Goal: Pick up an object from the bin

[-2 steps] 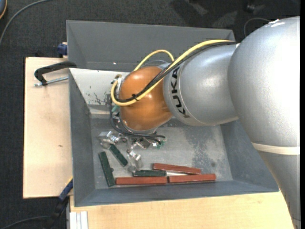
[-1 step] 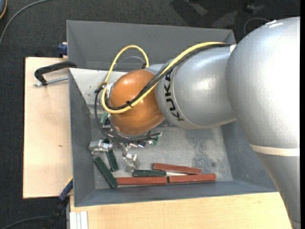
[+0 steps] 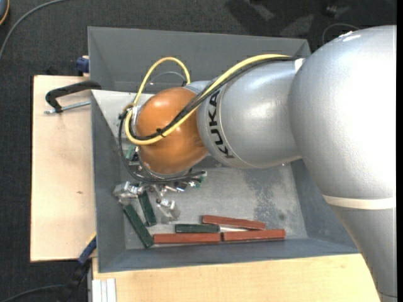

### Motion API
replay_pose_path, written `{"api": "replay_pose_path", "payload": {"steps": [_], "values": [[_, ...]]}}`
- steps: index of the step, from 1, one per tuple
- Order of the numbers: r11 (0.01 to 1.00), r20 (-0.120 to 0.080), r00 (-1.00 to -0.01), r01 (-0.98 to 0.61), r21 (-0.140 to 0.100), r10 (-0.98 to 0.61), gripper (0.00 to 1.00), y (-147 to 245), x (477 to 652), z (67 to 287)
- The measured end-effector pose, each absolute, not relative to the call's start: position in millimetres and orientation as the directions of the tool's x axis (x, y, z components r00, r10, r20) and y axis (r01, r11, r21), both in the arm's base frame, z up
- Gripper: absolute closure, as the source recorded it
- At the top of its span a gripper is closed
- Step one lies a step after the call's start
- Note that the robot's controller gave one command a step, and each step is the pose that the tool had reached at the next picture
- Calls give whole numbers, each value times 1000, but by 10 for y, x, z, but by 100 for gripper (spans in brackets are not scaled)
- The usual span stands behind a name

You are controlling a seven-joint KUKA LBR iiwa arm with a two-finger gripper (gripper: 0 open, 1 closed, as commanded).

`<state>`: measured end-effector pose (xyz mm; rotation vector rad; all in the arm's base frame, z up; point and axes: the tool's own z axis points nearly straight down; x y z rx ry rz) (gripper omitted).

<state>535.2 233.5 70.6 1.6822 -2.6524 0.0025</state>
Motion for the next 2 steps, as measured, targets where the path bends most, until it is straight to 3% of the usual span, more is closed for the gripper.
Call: {"api": "replay_pose_path", "payload": {"steps": [1, 2], "values": [[-238, -3, 238, -971, -4, -971, 0, 2193, 5230, 797], [-237, -4, 237, -971, -2, -971, 100, 2198, 5227, 796]]}}
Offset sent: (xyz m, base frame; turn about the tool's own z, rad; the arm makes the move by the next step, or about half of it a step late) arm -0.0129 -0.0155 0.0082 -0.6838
